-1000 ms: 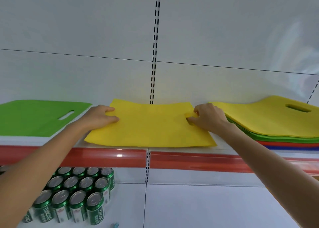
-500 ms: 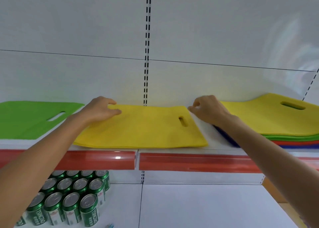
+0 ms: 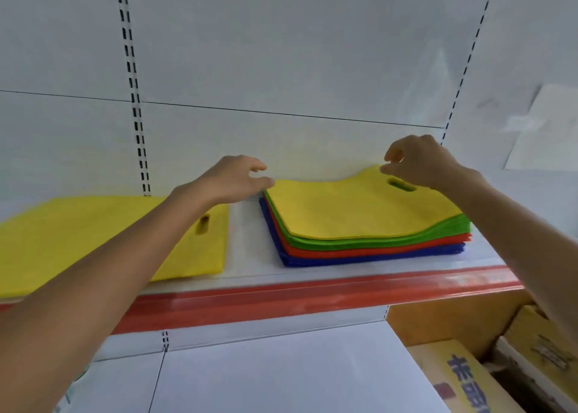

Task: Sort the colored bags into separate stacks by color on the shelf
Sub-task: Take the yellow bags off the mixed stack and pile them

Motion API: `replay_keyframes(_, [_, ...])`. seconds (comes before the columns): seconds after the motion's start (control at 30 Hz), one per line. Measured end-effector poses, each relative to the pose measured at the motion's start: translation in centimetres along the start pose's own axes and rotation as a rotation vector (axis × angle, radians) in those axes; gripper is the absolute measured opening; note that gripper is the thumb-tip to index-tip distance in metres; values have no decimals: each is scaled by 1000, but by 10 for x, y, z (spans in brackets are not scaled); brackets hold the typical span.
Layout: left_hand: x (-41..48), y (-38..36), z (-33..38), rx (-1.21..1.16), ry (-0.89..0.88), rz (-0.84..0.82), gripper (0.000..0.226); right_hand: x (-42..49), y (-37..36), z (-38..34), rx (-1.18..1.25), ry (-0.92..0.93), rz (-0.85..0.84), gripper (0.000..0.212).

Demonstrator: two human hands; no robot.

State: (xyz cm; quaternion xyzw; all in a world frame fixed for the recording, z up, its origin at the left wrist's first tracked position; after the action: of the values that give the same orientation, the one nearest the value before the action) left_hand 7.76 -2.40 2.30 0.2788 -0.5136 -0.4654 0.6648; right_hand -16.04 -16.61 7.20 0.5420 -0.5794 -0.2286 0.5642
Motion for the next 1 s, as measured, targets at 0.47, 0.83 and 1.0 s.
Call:
replay_keyframes(0.47, [45,-109,10,100,247,-358,78,48,-30,106,-51,38,-127,42])
replay_keyframes(0.83, [44,-105,19,147,218,-290,71,62,-40,98,-108,51,-108,41])
replay_keyframes(1.0, [47,-87,36,124,136,-74,66,61,-39,91,-90,59,-99,39])
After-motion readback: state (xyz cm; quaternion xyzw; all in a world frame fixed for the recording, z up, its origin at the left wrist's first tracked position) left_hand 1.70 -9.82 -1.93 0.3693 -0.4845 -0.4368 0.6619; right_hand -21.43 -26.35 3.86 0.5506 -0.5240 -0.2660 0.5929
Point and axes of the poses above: each hand's wrist, its own x-axis towards the middle knuckle, its own y-axis out of the back of the hand, z = x × y, the point moved 9 cm from there along x, towards the middle knuckle, and after that the axes turned 14 degrees about -y, right-handed, at the moved point
